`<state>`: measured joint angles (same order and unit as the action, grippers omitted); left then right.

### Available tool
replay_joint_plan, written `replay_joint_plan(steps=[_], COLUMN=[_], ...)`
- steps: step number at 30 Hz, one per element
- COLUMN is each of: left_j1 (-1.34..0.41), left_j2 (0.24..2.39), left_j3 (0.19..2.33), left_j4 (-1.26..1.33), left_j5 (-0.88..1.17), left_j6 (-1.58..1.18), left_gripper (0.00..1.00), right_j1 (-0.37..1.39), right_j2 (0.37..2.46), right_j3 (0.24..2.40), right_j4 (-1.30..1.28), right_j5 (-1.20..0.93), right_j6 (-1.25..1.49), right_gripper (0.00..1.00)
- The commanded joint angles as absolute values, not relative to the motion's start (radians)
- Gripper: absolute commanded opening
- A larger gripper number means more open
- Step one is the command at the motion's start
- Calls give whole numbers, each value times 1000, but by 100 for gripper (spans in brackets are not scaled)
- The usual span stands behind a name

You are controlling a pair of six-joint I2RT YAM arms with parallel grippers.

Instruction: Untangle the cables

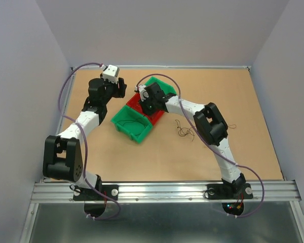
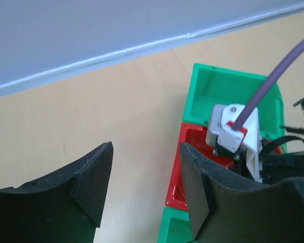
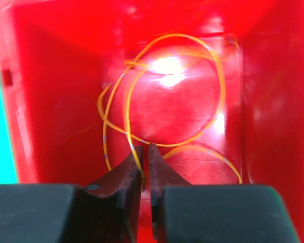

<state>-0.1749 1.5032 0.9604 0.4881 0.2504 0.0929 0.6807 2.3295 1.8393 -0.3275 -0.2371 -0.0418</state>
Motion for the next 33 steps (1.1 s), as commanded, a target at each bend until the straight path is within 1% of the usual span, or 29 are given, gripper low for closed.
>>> replay_joint_plan(steps=[1,2,3,4,5,6,8,10,12,14,15,19,20,21,22,31,33], left_j1=[-160,-160,-160,-160,-160,-160,-160,-161,-161,-161,-161,-166,-169,-173,-182,-225,-232], left_j2=[1375,1359,1356,1353,1353,1356,1364,1370,1374,1379,1388,1439,1456,1492,1512,1629,1655], left_j3=[934,937,942,956,963,972,1003,1025,1034,1043,1043,1055,1063,1071,1087,1135,1138], left_j4=[600,591,578,548,529,506,436,371,335,295,285,249,242,235,226,209,198], left_j5=[271,279,285,301,308,330,337,339,339,342,345,408,422,434,436,365,342], left_j6=[84,87,87,89,92,95,103,107,124,138,143,178,189,219,224,268,275], left_gripper=[69,73,75,75,80,82,84,87,92,92,93,94,94,94,94,95,93], right_j1=[733,733,732,732,732,732,732,732,732,730,729,716,715,713,710,650,641], right_j2=[2257,2246,2237,2224,2201,2185,2155,2100,2042,1996,1952,1850,1830,1815,1804,1729,1724], right_j3=[1764,1756,1737,1732,1723,1701,1668,1605,1562,1494,1473,1362,1344,1307,1296,1209,1193], right_j4=[-408,-390,-373,-351,-342,-330,-282,-226,-177,-140,-124,-26,-15,-9,-9,63,64], right_j5=[-261,-232,-224,-225,-235,-235,-221,-209,-187,-170,-157,-129,-130,-129,-130,-124,-127], right_j6=[-141,-129,-120,-104,-97,-88,-65,-45,-28,-11,-3,47,48,51,46,71,68], right_gripper=[21,28,32,36,39,43,47,54,57,58,58,59,61,67,68,68,68])
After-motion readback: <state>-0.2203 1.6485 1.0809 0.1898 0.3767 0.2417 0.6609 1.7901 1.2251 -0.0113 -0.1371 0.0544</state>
